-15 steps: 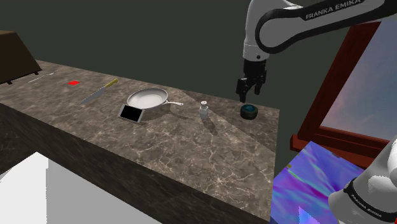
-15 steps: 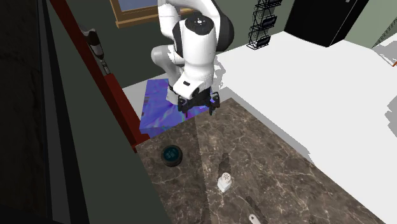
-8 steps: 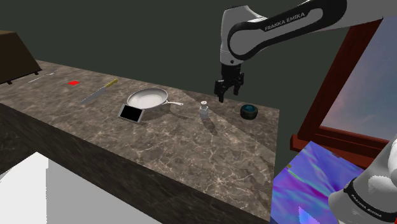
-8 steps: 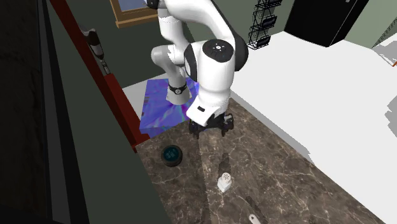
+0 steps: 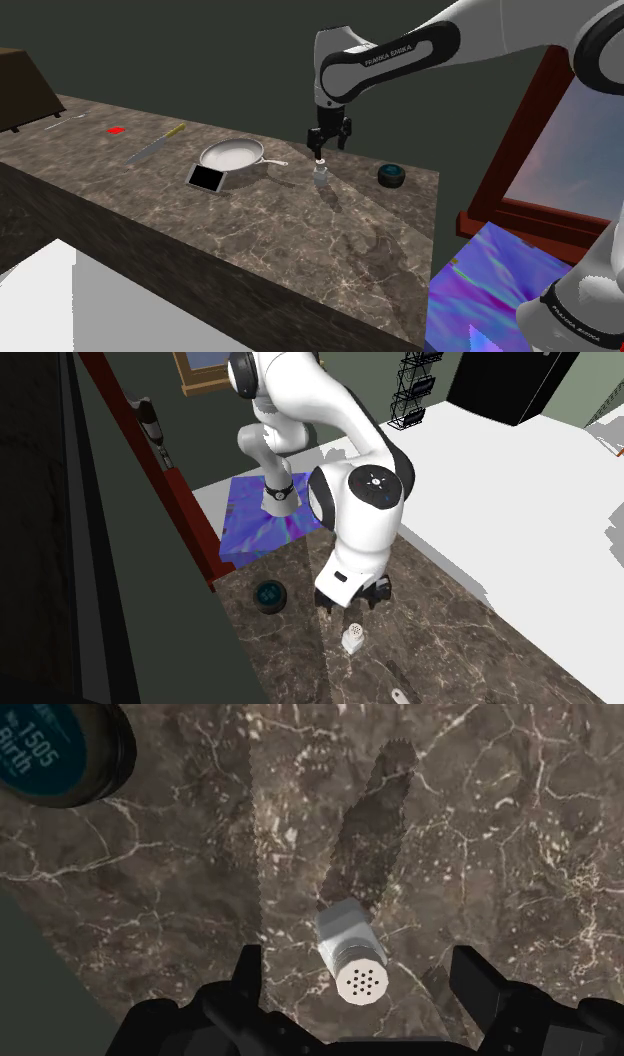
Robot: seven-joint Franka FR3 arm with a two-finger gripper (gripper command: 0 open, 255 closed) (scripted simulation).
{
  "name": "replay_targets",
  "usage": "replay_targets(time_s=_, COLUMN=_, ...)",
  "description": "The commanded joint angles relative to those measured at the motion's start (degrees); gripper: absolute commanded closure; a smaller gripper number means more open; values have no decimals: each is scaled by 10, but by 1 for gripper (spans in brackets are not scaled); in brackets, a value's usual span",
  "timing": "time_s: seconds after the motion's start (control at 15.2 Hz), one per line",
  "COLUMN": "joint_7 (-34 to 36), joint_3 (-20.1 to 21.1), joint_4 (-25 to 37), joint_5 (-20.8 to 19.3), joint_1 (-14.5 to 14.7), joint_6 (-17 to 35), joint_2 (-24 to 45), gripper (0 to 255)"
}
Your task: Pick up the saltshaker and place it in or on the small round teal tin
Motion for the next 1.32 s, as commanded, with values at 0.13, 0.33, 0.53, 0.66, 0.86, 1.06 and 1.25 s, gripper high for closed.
replay_targets(time_s=0.13, joint_7=12, joint_3=-1, joint_4=61, joint_5=-9, joint_1=9, joint_6=-2, joint_2=55, gripper=0)
replay_targets(time_s=0.33, joint_7=12, joint_3=-2, joint_4=48, joint_5=-10, joint_1=10, joint_6=18, joint_2=62, gripper=0)
replay_targets(time_s=0.53, joint_7=14, joint_3=-3, joint_4=35, joint_5=-12, joint_1=10, joint_6=41, joint_2=71, gripper=0)
replay_targets(time_s=0.66, joint_7=14, joint_3=-3, joint_4=35, joint_5=-12, joint_1=10, joint_6=41, joint_2=71, gripper=0)
replay_targets(time_s=0.86, joint_7=14, joint_3=-3, joint_4=35, joint_5=-12, joint_1=10, joint_6=41, joint_2=71, gripper=0)
replay_targets(time_s=1.06, joint_7=14, joint_3=-3, joint_4=35, joint_5=-12, joint_1=10, joint_6=41, joint_2=71, gripper=0)
replay_targets(time_s=1.25, joint_7=14, joint_3=-3, joint_4=35, joint_5=-12, joint_1=10, joint_6=41, joint_2=71, gripper=255)
